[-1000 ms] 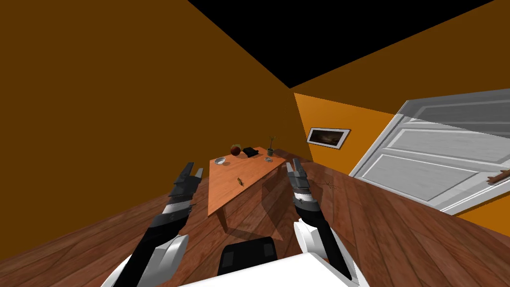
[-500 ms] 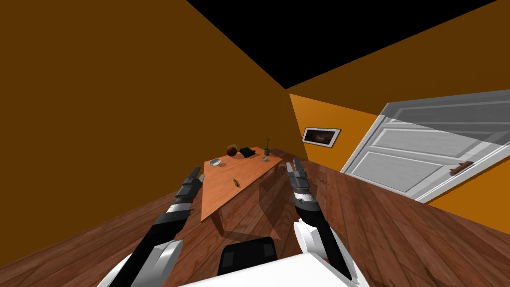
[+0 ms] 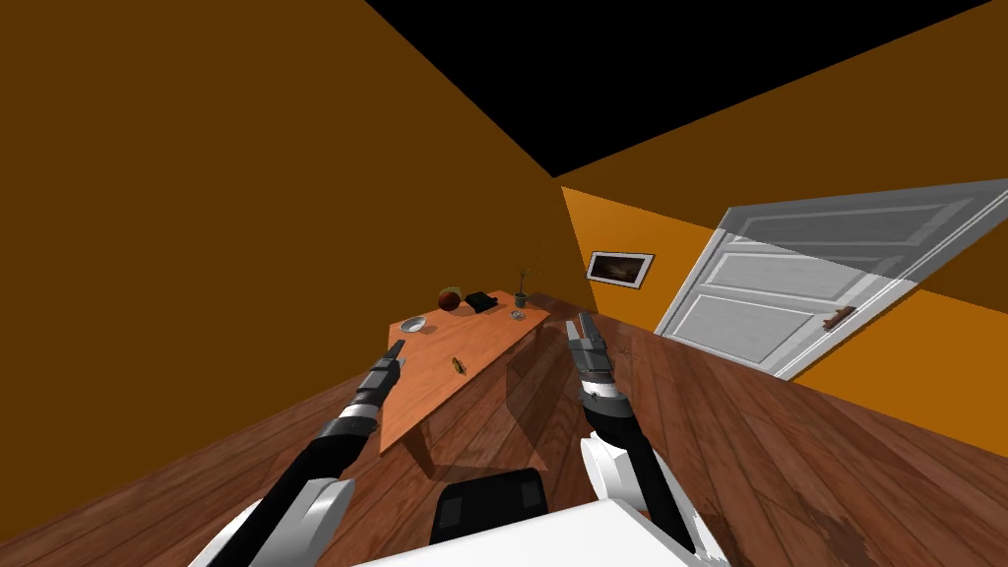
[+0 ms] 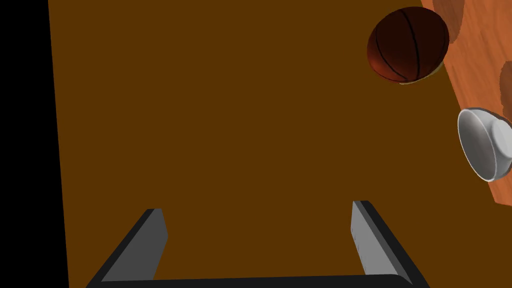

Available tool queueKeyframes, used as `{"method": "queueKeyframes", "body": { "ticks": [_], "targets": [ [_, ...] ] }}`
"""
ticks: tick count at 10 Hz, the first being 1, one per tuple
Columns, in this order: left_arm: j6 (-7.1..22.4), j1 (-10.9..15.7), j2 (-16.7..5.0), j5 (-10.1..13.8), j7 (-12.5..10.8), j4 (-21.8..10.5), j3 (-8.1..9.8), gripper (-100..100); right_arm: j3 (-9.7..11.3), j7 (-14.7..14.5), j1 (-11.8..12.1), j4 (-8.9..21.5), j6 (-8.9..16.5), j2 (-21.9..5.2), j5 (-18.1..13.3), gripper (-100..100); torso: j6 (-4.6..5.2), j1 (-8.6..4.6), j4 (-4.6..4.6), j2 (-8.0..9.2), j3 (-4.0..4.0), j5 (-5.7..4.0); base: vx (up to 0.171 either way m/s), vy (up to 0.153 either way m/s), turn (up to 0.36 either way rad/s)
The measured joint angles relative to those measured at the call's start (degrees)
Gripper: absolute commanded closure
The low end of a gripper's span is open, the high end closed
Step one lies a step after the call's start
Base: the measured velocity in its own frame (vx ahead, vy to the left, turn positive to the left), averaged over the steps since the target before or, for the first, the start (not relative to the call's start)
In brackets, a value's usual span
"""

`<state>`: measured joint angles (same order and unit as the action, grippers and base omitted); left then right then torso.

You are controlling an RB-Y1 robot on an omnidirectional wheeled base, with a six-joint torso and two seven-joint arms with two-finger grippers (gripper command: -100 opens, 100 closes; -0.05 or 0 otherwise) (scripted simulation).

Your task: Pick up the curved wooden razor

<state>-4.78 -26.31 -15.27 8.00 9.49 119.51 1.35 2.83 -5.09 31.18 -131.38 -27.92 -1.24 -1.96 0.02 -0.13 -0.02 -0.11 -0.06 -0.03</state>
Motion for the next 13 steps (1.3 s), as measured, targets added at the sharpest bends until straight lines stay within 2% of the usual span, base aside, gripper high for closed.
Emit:
{"method": "queueKeyframes", "body": {
  "ticks": [3,4,6,7,10,13],
  "targets": [
    [5.09,-0.58,-2.41,3.80,4.21,-2.77,-0.38,-100,0.00,0.00,0.00,0.00,0.00,0.00,0.00,0,-0.01,0.02,0.00,-0.01,0.00,0.00,0.035,-0.033,-0.128],
    [6.16,-1.10,-4.00,5.71,5.69,-4.67,-0.45,-100,0.00,0.00,0.00,0.00,0.00,0.00,0.00,0,-0.01,0.00,-0.01,-0.02,-0.01,0.00,0.033,-0.026,-0.112],
    [8.48,-1.36,-4.47,6.83,7.21,-4.99,-0.51,-100,-0.01,0.00,0.01,0.00,0.00,0.00,0.00,0,-0.04,0.07,0.01,0.05,0.03,0.01,0.019,-0.010,-0.068],
    [9.94,-0.89,-5.60,8.26,8.08,-6.22,-0.32,-100,0.00,0.00,0.00,0.00,0.00,0.00,0.00,0,-0.01,0.08,0.01,0.03,0.02,0.01,0.022,-0.009,-0.102],
    [13.88,-1.38,-6.40,10.62,11.19,-7.46,-0.55,-100,-0.01,0.00,0.01,0.00,0.00,0.00,0.00,0,-0.04,0.07,0.01,0.03,0.02,0.01,0.030,-0.016,-0.140],
    [18.53,-1.50,-8.78,14.68,15.10,-11.04,-0.72,-100,-0.01,0.00,0.01,0.00,0.00,0.00,0.00,0,-0.05,0.10,-0.01,-0.03,-0.02,0.01,0.044,-0.009,-0.179]
  ]
}}
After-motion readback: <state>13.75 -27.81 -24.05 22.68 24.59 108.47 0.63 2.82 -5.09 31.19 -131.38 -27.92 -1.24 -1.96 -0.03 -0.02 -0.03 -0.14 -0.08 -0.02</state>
